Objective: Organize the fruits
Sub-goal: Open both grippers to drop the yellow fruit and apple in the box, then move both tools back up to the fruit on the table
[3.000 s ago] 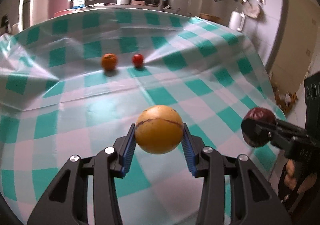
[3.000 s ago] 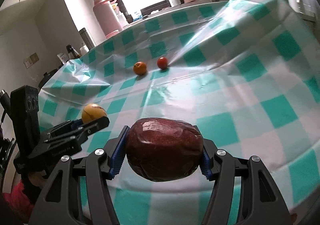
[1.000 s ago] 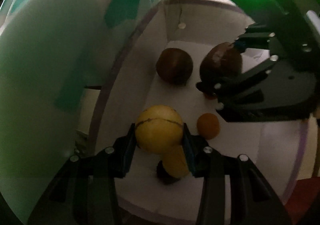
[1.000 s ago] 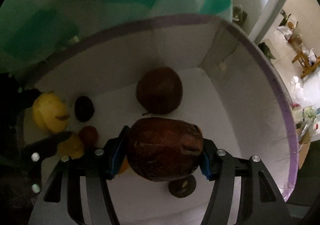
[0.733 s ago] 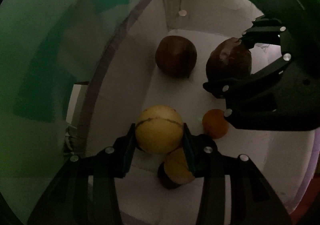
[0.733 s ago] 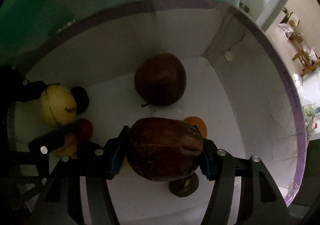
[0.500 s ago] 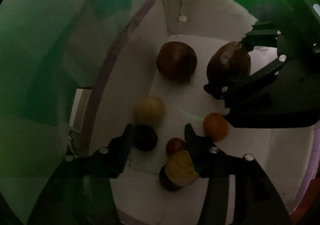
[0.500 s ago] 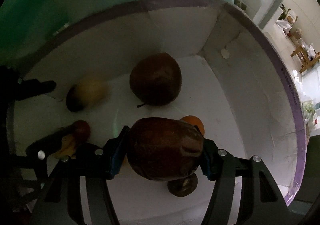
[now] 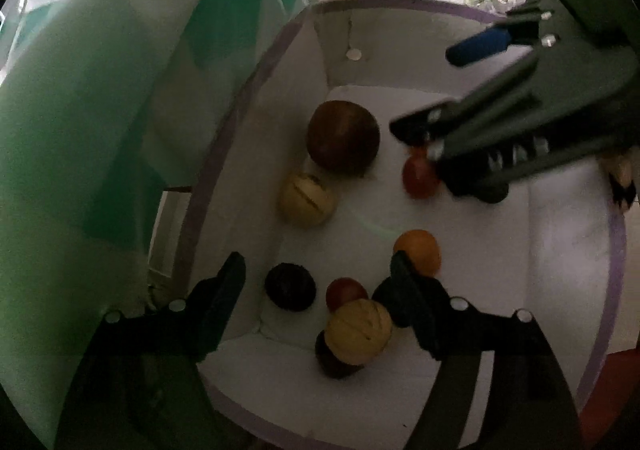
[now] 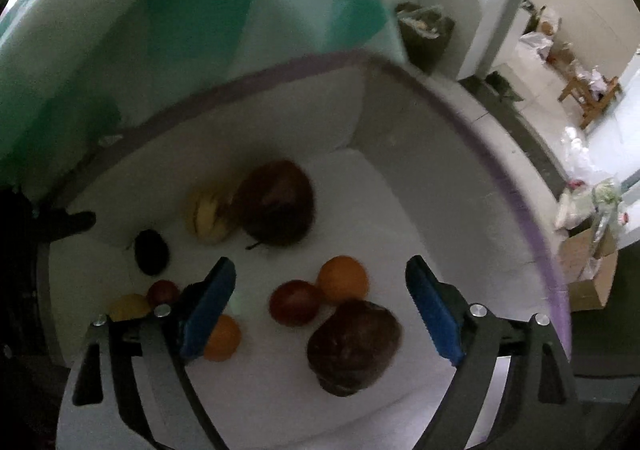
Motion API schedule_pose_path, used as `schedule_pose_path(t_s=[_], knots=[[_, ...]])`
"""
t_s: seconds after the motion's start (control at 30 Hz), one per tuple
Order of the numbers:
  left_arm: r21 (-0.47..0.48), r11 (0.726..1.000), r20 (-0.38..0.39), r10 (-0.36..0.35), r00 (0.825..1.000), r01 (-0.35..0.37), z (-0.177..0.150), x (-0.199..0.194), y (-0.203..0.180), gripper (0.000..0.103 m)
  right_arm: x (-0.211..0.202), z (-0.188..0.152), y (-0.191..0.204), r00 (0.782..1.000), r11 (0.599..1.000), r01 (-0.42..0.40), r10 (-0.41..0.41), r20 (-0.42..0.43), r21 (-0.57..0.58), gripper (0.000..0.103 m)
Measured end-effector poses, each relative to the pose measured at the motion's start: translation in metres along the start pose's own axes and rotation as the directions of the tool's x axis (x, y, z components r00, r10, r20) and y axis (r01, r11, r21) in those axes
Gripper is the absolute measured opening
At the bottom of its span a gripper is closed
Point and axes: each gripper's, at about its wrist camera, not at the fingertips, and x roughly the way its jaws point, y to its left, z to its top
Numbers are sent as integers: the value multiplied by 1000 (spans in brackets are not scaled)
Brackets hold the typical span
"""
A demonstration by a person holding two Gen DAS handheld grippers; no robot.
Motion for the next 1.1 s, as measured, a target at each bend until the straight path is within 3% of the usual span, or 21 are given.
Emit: schedule_pose_path(t_s=[0.1, 0.2, 0.3, 0.37, 0.47, 0.6, 0.73, 0.83, 0.87, 0.93, 0.97, 1.07, 1.1], knots=[[-1, 1000, 38, -17, 999, 17, -1, -17, -1, 77, -17, 3, -12, 1000, 1000, 17, -18, 25, 26, 85], [-9, 999, 96, -52, 994, 53, -3, -40, -5, 87, -38, 5, -19, 997, 998, 40, -42, 57, 42, 85], [-16, 995, 153, -95, 984, 99, -4, -68, -5, 88, -70, 8, -16, 991, 997, 54, -59, 117, 51, 85], [-24, 994, 202, -101, 974, 108, -10, -87, -6, 96, -88, 17, -14, 984, 997, 61, -68, 161, 52, 86], [-56, 993, 300, -82, 951, 103, -15, -125, 10, 98, -125, 32, -1, 958, 997, 58, -68, 279, 46, 87], [-156, 977, 436, -63, 898, 144, -33, -169, 45, 101, -181, 47, 34, 873, 999, -43, 37, 486, 1, 87], [-311, 948, 525, 107, 844, 73, -69, -211, 103, 101, -204, 58, 78, 809, 990, -117, 141, 570, -78, 87], [-476, 879, 498, 261, 827, 9, -109, -228, 168, 101, -200, 73, 120, 813, 976, -173, 218, 541, -133, 87], [-560, 828, 455, 342, 822, -34, -129, -230, 198, 101, -197, 76, 133, 818, 971, -183, 237, 525, -154, 87], [-666, 741, 380, 437, 815, -86, -156, -235, 238, 101, -185, 81, 169, 823, 953, -201, 290, 488, -228, 87], [-718, 688, 336, 479, 811, -108, -170, -236, 260, 101, -181, 84, 189, 824, 942, -205, 312, 473, -265, 87], [-853, 494, 182, 582, 793, -166, -219, -245, 329, 101, -165, 99, 253, 834, 901, -240, 382, 397, -362, 87], [-894, 410, 119, 602, 789, -178, -237, -247, 352, 101, -158, 103, 270, 838, 887, -258, 403, 369, -384, 87]])
